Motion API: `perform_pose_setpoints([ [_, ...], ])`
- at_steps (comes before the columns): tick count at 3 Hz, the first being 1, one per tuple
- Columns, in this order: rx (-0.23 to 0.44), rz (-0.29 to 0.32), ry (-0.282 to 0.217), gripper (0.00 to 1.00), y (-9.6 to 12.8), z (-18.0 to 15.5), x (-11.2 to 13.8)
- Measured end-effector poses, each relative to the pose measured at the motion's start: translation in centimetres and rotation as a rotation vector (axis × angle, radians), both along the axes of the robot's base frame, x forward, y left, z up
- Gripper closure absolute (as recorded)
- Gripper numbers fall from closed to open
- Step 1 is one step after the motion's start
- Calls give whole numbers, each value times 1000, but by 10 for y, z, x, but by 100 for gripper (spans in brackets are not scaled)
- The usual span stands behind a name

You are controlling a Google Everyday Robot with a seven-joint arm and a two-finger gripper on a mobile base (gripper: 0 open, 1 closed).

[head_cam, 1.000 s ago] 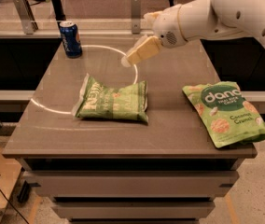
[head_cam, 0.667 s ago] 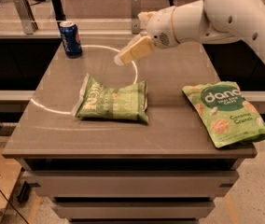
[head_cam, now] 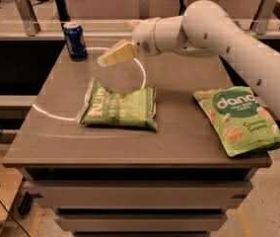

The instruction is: Knock pepsi can over

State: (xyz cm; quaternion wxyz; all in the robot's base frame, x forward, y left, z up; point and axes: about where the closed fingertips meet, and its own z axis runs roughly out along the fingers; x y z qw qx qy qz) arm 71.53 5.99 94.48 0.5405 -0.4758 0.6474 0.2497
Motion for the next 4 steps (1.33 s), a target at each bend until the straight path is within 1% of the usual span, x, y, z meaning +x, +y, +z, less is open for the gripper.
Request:
perform_pose_setpoints([
  [1,13,-35,33,0,27,-18,21],
  [2,40,-48,66,0,54,-33,41],
  [3,67,-46,89,0,81,-45,59],
  [4,101,-25,100,0,104,-52,76],
])
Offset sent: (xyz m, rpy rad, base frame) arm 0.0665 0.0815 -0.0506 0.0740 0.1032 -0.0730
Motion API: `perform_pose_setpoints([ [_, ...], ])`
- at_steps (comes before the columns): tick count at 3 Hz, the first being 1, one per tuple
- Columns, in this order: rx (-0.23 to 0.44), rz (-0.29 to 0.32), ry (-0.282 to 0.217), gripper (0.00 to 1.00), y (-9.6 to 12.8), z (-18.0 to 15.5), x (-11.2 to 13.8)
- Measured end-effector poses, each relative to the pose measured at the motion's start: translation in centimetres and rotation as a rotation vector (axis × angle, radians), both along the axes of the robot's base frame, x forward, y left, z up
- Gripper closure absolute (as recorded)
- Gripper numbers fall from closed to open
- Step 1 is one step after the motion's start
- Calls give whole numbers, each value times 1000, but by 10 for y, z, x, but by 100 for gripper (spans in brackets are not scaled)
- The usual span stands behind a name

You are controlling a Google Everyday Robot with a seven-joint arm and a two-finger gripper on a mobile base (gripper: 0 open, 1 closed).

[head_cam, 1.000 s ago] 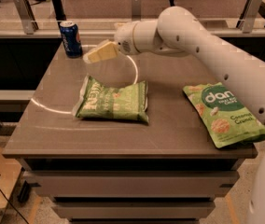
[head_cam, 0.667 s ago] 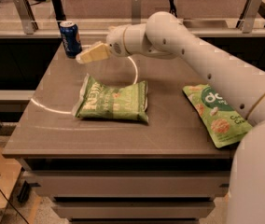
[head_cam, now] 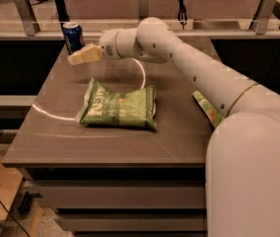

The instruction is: Knock pepsi can over

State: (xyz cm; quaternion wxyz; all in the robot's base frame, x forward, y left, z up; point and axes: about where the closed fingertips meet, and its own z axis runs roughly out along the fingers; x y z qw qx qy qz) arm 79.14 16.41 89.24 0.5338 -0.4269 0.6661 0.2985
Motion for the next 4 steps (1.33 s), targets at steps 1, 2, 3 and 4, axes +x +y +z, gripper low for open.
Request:
perform_pose_setpoints([
  [1,31,41,0,0,23,-4,14],
  [2,49,78,-16,0,42,-3,25],
  [3,58,106,-35,0,56,1,32],
  [4,72,125,-42,18,67,4,36],
])
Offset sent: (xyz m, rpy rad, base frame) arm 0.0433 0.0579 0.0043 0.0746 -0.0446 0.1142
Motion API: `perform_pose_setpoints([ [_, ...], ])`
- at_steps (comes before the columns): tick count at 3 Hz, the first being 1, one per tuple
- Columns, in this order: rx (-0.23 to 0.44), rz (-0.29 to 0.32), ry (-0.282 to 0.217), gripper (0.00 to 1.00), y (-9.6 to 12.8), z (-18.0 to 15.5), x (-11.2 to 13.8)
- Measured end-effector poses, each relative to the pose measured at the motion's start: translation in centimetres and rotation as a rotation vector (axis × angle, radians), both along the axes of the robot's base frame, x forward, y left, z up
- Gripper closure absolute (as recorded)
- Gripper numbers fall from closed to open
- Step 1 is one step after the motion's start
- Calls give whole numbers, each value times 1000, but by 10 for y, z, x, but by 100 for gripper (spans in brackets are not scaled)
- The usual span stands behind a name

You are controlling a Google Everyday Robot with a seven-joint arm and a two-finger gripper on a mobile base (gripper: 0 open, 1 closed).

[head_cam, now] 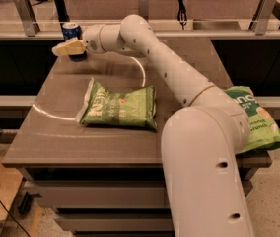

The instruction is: Knock pepsi can over

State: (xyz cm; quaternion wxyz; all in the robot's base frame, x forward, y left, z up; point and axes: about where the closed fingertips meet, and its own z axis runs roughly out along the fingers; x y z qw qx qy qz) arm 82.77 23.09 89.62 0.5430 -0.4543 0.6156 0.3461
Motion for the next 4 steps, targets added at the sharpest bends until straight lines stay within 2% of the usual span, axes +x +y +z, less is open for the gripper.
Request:
perform_pose_setpoints([
  [1,11,9,-5,42,4,3,2],
  [2,27,-2,-6,65,-2,4,6],
  [3,15,-37,-30,88,-30,15,5],
  [4,-36,-81,-70,100,-78,34,-2],
])
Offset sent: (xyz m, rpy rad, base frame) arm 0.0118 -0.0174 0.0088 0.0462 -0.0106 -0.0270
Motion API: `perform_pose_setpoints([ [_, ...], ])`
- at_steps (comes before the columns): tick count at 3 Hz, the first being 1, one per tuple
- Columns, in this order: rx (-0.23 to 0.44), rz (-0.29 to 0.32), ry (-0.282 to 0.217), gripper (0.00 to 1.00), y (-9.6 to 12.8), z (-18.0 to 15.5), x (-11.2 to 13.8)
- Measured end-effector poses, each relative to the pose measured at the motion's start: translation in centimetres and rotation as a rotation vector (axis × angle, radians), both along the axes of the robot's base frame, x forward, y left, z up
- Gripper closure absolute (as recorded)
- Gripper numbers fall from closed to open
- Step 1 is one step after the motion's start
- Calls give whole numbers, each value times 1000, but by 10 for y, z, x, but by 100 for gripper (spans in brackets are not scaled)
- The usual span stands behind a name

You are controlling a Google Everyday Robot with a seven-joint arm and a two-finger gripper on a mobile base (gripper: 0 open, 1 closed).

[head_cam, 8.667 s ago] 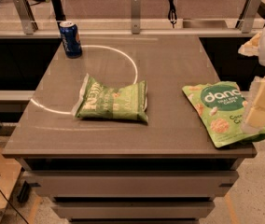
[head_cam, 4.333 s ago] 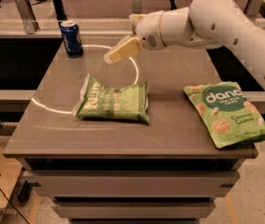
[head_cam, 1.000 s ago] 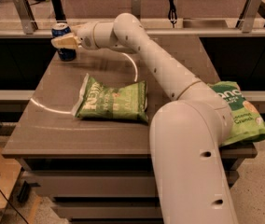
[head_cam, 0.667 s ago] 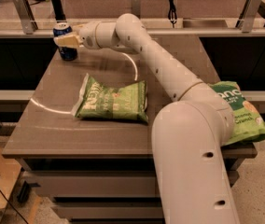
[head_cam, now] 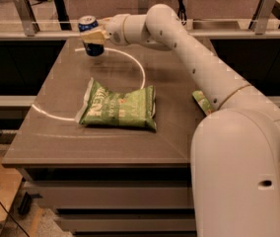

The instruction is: Knock pepsi can over

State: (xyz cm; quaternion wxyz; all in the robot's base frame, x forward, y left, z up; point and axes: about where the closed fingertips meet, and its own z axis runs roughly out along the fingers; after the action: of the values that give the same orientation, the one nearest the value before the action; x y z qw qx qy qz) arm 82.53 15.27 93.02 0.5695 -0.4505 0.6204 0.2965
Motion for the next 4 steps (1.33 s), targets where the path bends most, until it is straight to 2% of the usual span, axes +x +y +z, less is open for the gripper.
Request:
perform_pose_setpoints([
  [1,-126,-19,-34,100,-40,19,-14],
  [2,-328,-9,-56,100,-75,24,-26],
  [3,-565,35,-52,85,-107,11,-41],
  [4,-813,118,-35,62,-123,-11,-59],
])
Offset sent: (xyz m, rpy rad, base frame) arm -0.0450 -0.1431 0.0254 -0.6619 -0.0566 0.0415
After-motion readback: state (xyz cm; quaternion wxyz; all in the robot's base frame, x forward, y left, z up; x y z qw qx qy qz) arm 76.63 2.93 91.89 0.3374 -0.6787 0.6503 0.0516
